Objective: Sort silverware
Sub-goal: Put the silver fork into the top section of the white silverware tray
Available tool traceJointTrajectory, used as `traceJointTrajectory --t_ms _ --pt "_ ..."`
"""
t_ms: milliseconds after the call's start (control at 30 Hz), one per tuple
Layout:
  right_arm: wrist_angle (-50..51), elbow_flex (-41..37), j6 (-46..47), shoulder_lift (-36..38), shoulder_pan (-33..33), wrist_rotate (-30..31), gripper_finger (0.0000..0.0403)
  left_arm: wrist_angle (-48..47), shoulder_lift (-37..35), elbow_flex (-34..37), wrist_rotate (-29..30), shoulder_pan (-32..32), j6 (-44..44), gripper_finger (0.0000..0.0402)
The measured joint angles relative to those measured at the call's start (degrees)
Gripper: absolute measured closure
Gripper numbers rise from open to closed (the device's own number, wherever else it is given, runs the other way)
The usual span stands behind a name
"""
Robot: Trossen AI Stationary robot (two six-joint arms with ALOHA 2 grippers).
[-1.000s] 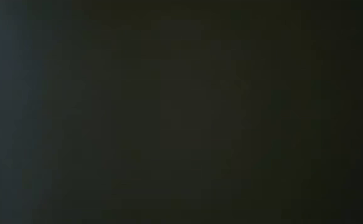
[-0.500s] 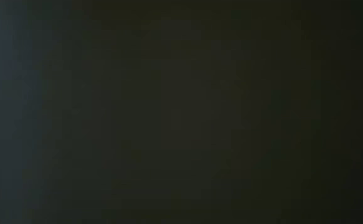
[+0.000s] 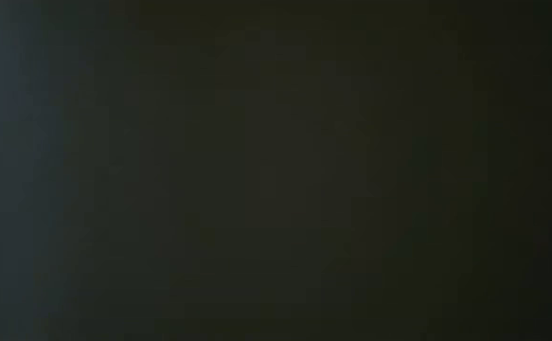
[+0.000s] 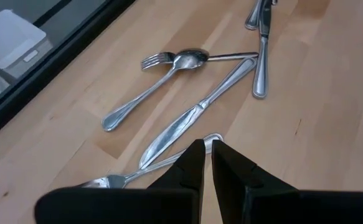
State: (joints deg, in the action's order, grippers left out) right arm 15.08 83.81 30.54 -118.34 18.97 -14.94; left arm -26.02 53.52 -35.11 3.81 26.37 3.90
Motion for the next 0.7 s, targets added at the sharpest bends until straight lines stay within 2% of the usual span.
traceJointTrajectory --t_ms 100,300,467,700 --pt "0.2 0.0 2.3 0.2 -0.7 -2.7 0.0292 0.0 1.3 0.0 0.3 0.7 4.1 0.0382" --pt "0.8 0.0 7.7 2.8 -3.8 -7.0 0.0291 0.0 7.7 0.0 0.5 4.2 24.6 0.0382" --pt "2.1 0.1 8.1 7.1 -6.7 -6.7 0.0291 1.7 15.0 0.0 0.5 6.8 36.9 0.0382" --pt "2.2 0.1 7.7 12.3 -10.7 -6.6 0.0291 6.2 24.9 0.0 0.5 9.7 47.1 0.0382"
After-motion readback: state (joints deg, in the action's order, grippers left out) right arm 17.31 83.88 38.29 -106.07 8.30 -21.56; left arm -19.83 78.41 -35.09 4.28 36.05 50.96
